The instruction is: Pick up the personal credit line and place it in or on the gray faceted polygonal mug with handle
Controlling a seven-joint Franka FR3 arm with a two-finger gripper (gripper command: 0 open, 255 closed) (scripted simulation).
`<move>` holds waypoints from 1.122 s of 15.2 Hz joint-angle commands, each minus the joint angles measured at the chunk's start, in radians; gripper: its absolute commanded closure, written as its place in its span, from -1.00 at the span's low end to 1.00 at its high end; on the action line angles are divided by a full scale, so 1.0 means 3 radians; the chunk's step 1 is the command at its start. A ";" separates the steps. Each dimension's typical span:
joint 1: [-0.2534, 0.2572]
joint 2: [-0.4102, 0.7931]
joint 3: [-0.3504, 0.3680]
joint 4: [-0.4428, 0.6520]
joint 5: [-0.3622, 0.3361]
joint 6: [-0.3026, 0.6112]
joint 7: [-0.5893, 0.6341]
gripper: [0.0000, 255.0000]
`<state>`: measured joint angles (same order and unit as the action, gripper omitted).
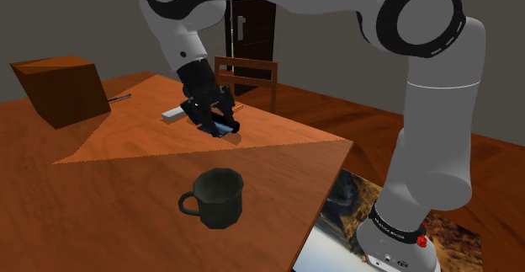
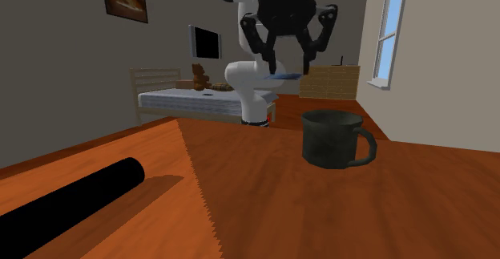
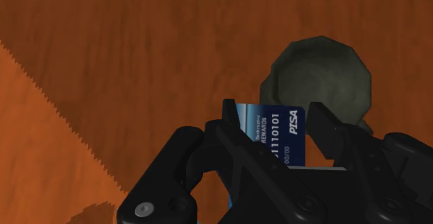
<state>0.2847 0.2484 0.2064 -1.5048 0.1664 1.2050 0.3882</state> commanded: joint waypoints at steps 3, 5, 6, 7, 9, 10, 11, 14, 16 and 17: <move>0.0149 -0.0155 0.0113 -0.0209 0.0148 0.0113 0.0265 1.00; 0.0225 -0.0216 0.0174 -0.0286 0.0221 0.0164 0.0399 1.00; 0.0265 -0.0242 0.0204 -0.0319 0.0258 0.0189 0.0467 1.00; 0.0304 -0.0265 0.0236 -0.0347 0.0293 0.0213 0.0536 1.00; 0.0352 -0.0288 0.0274 -0.0419 0.0332 0.0285 0.0608 1.00; 0.0352 -0.0288 0.0274 -0.0462 0.0329 0.0328 0.0596 1.00; 0.0353 -0.0286 0.0274 -0.0504 0.0326 0.0370 0.0585 1.00; 0.0356 -0.0277 0.0273 -0.0625 0.0316 0.0496 0.0553 1.00; 0.0359 -0.0267 0.0273 -0.0700 0.0310 0.0579 0.0532 1.00; 0.0360 -0.0261 0.0272 -0.0737 0.0307 0.0621 0.0523 1.00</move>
<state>0.3920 0.1669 0.2881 -1.7168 0.2596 1.3785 0.5474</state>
